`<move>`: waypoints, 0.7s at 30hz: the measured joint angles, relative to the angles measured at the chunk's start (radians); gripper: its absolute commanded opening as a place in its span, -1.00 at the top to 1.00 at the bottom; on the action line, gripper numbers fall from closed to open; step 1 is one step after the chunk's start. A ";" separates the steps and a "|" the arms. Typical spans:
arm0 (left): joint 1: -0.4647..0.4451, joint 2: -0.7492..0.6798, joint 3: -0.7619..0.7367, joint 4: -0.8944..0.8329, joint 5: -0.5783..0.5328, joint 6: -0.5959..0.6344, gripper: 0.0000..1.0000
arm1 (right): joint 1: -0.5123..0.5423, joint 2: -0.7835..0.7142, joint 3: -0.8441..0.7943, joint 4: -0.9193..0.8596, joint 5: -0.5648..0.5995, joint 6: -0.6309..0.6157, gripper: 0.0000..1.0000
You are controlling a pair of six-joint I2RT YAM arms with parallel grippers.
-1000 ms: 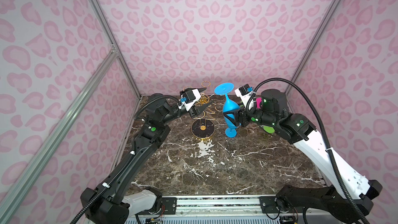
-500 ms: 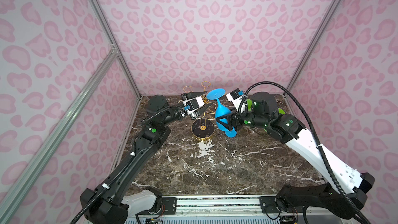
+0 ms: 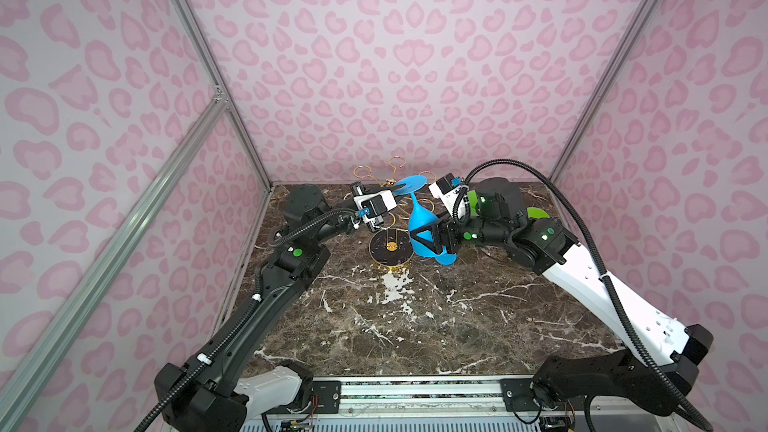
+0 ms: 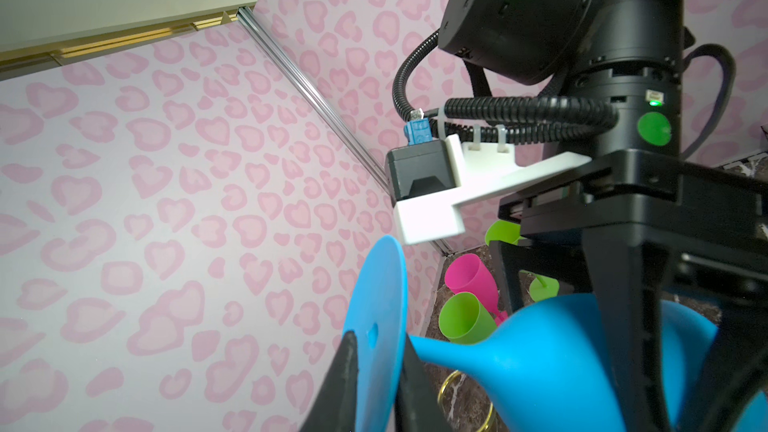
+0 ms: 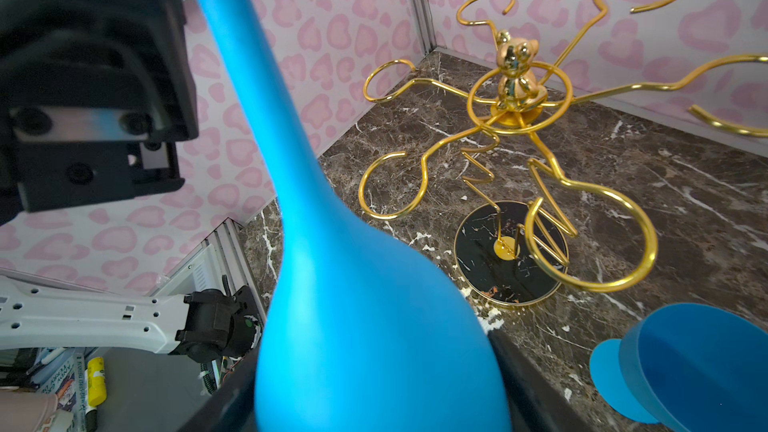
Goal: Take the wine glass off the wine glass rack
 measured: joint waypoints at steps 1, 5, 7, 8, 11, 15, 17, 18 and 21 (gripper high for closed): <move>0.001 0.000 0.000 -0.004 -0.006 0.006 0.80 | 0.000 0.001 0.001 0.001 -0.003 0.009 0.20; 0.003 -0.006 0.000 -0.031 -0.038 0.031 0.94 | 0.000 -0.003 0.000 0.008 -0.004 0.019 -0.06; 0.003 -0.011 -0.001 -0.031 -0.049 0.031 0.94 | -0.001 -0.012 -0.007 0.020 -0.004 0.021 -0.27; 0.003 -0.016 -0.003 -0.031 -0.051 0.028 0.94 | 0.000 -0.021 -0.023 0.039 -0.006 0.022 -0.36; 0.003 -0.027 -0.009 -0.040 -0.071 0.008 0.94 | -0.001 -0.047 -0.057 0.078 -0.011 0.026 -0.57; 0.004 -0.034 -0.011 -0.040 -0.114 -0.055 0.94 | -0.009 -0.087 -0.082 0.120 -0.013 0.032 -0.86; 0.005 -0.034 -0.011 -0.040 -0.140 -0.092 0.94 | -0.018 -0.108 -0.093 0.138 -0.027 0.030 -0.94; 0.006 -0.034 -0.011 -0.041 -0.149 -0.110 0.94 | -0.025 -0.121 -0.103 0.149 -0.035 0.032 -0.96; 0.016 -0.036 -0.011 -0.044 -0.188 -0.161 0.94 | -0.055 -0.174 -0.142 0.183 -0.052 0.045 -0.96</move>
